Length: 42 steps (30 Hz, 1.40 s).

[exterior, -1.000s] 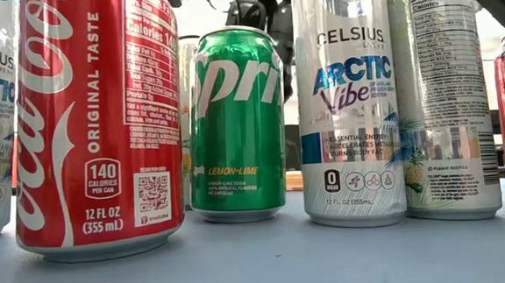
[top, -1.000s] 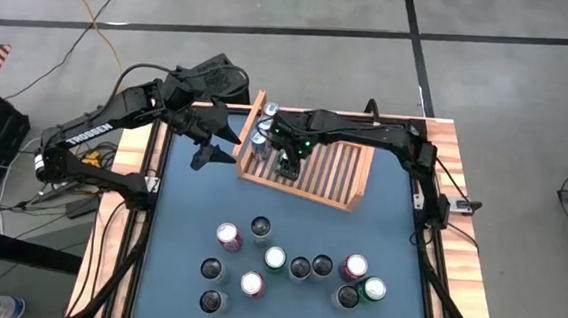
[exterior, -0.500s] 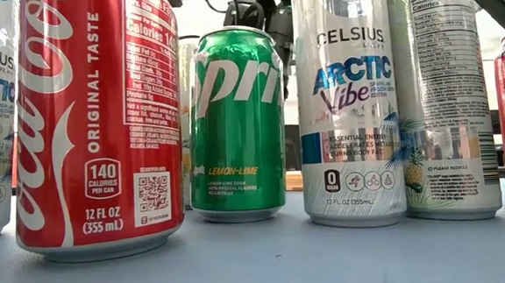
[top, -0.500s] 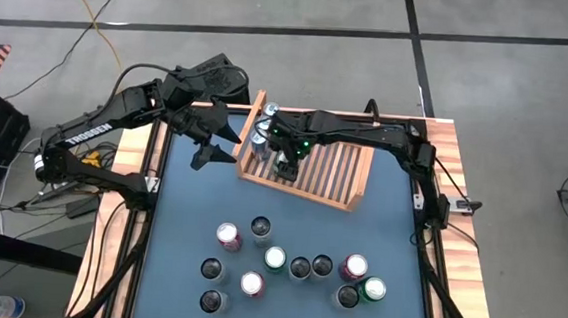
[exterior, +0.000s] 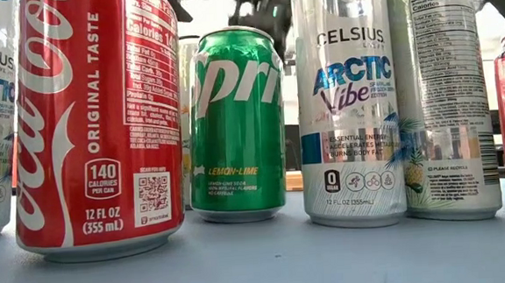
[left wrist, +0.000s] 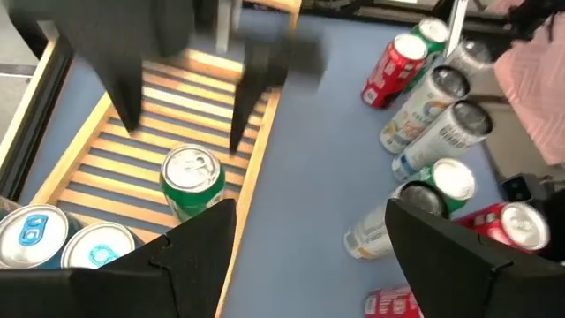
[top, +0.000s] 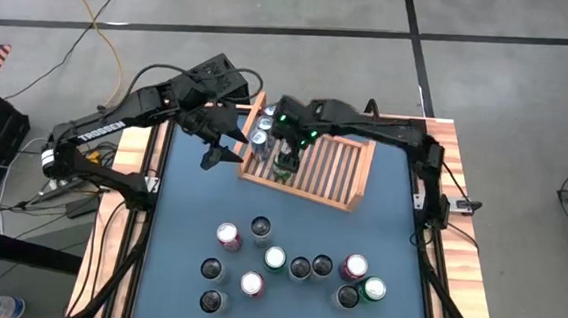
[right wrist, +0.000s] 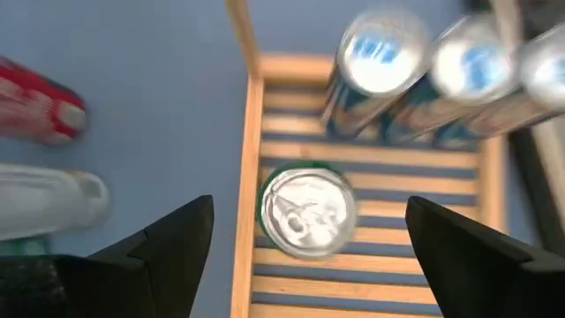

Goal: Place canned beverage on shelf
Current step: Put the green soda can on the shelf

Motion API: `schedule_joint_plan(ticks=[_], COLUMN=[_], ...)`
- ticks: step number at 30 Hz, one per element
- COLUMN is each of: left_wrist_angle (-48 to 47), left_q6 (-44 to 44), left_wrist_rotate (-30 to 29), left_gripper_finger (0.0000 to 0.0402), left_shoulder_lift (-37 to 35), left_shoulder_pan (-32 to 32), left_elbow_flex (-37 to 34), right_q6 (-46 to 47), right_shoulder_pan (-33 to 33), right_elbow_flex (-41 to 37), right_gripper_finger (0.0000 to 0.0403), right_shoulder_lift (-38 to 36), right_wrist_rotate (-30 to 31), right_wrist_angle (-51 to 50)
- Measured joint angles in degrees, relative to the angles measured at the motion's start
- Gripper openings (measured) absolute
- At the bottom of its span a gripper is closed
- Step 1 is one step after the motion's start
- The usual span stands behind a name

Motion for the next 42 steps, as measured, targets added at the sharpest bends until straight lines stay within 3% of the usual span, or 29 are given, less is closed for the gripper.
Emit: schedule_joint_plan(ticks=[9, 13, 20, 24, 31, 36, 42], left_wrist_angle=[7.32, 10.73, 12.05, 14.74, 15.46, 15.03, 14.7], left_q6=[8.05, 9.09, 16.14, 16.77, 20.73, 19.0, 18.82], left_wrist_rotate=[0.42, 1.49, -1.91, -2.66, -10.93, -11.14, -11.21], left_gripper_finger=[0.0279, 0.0279, 0.0279, 0.0279, 0.0298, 0.0327, 0.0331], left_shoulder_lift=[7.34, 11.09, 16.85, 19.93, 21.39, 21.33, 23.07], left_shoulder_pan=[-0.81, -1.19, -3.43, -4.17, -4.66, -4.81, -4.96], left_elbow_flex=[0.0, 0.0, 0.0, 0.0, -0.02, 0.0, 0.45], right_q6=[-1.07, 0.67, 4.28, 5.32, 5.56, 5.15, 5.07], right_shoulder_pan=[-0.3, -0.29, 0.14, 0.12, 0.12, 0.14, 0.1], right_elbow_flex=[9.34, 9.7, 9.68, 9.68, 9.66, 9.59, 9.59], right_gripper_finger=[0.0359, 0.0359, 0.0359, 0.0359, 0.0359, 0.0359, 0.0359], right_shoulder_lift=[-8.38, -12.71, -18.41, -19.54, -19.56, -19.06, -19.26], right_wrist_rotate=[4.65, 7.04, 9.73, 10.87, 10.87, 10.87, 10.85], right_wrist_angle=[-13.95, -17.17, -19.33, -19.38, -23.06, -23.9, -24.01])
